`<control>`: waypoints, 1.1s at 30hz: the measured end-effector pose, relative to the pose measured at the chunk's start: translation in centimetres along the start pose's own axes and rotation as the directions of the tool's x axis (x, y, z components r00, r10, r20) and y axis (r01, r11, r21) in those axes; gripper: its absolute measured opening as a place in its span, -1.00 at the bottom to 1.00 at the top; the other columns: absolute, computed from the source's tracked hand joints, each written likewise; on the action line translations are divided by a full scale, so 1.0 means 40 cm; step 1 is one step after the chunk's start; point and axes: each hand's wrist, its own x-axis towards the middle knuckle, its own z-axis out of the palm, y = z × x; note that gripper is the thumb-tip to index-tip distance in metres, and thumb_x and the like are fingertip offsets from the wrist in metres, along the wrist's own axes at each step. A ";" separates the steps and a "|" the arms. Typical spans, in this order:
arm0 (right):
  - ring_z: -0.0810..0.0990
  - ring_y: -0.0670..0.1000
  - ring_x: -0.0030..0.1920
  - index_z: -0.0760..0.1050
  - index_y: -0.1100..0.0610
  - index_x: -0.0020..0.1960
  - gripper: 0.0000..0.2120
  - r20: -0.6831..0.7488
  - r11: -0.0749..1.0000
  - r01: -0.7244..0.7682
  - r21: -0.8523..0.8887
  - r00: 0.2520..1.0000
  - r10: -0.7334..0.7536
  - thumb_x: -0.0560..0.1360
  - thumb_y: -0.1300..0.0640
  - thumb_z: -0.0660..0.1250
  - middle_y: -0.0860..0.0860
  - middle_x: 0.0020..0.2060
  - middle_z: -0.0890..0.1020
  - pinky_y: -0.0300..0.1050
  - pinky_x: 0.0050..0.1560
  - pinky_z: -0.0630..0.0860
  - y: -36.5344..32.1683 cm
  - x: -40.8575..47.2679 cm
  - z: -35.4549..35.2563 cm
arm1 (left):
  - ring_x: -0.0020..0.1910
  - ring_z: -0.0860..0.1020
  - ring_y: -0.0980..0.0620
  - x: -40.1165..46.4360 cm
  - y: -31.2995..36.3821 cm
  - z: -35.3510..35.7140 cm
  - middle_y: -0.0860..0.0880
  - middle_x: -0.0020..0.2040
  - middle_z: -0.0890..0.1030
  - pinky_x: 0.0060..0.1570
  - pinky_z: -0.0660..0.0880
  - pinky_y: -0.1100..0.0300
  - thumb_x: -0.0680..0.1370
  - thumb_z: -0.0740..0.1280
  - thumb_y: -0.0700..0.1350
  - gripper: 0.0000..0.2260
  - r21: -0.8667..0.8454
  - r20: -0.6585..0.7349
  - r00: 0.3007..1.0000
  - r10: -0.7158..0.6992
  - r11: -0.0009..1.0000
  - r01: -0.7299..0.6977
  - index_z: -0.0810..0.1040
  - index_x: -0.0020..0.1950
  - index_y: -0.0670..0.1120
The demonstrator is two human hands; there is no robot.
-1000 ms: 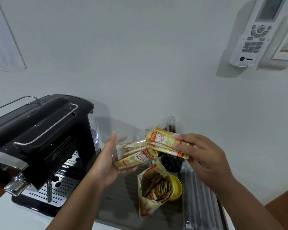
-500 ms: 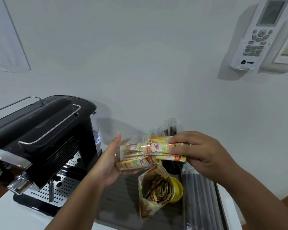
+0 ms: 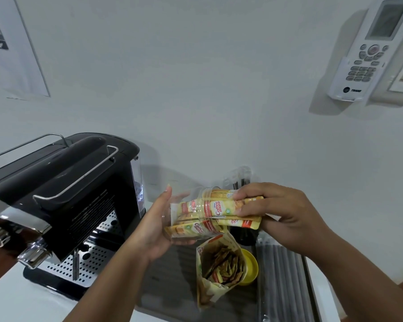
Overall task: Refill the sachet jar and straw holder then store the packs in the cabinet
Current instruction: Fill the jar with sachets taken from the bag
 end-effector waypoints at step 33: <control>-0.09 0.01 0.56 -0.04 0.07 0.56 -0.24 -0.039 0.941 -0.327 0.084 0.943 0.331 0.52 -0.37 -0.21 -0.08 0.57 0.00 0.31 0.49 -0.07 -0.063 -0.047 0.195 | -0.04 0.69 -0.16 -0.010 -0.009 0.027 -0.12 0.06 0.71 -0.13 0.59 -0.07 0.43 0.14 0.33 -0.44 0.034 -0.021 0.990 0.138 0.990 -0.137 0.54 0.24 0.01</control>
